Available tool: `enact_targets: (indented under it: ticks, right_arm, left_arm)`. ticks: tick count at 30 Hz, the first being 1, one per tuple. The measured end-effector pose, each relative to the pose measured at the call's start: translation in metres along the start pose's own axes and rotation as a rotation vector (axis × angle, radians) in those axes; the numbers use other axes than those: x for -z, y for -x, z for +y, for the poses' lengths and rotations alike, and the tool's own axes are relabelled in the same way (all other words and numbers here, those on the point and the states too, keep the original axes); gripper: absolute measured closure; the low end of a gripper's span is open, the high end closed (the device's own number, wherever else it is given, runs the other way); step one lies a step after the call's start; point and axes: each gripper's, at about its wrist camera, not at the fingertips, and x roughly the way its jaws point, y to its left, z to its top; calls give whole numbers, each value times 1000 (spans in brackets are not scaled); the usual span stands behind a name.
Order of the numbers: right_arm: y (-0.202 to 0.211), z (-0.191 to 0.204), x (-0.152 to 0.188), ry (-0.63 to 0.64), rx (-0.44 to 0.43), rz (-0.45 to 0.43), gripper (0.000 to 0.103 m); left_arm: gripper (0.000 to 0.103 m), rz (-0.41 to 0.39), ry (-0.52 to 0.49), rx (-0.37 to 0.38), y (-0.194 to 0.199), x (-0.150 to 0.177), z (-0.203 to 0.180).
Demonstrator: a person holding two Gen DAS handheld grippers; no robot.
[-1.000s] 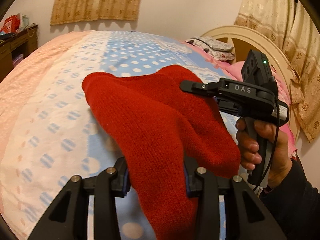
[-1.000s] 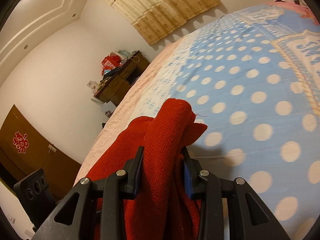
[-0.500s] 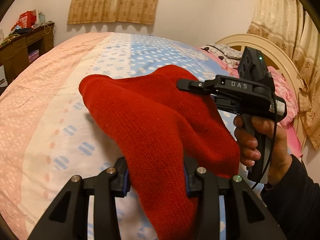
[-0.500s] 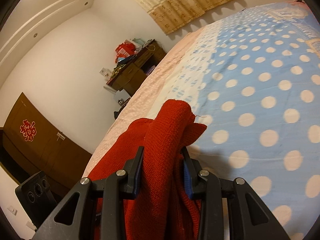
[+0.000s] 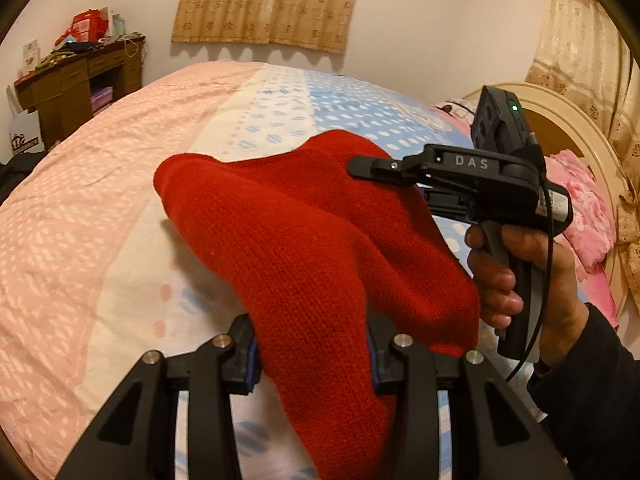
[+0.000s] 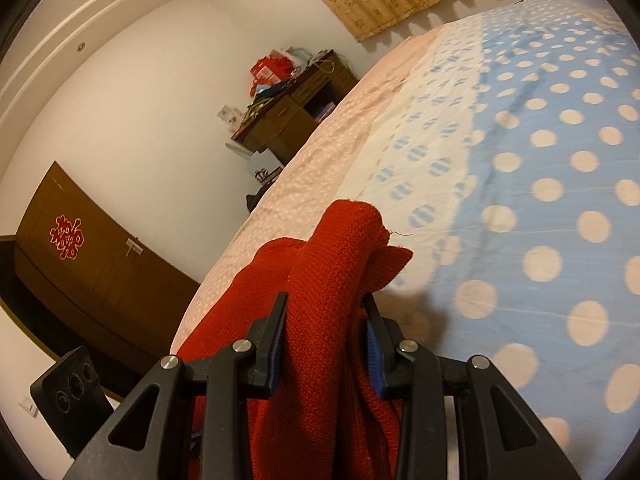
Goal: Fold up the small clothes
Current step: 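Lift the folded red sweater with both grippers and carry it across the bed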
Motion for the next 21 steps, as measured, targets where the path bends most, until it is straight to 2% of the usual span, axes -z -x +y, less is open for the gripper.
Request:
enact_targets:
  ticks: [10, 21]
  right_arm:
    - [-46, 14, 5, 14, -20, 80, 68]
    - [-59, 14, 8, 12, -19, 114, 68]
  left_arm:
    - [63, 22, 36, -37, -3, 16, 29]
    - [63, 22, 18, -52, 2, 31, 35]
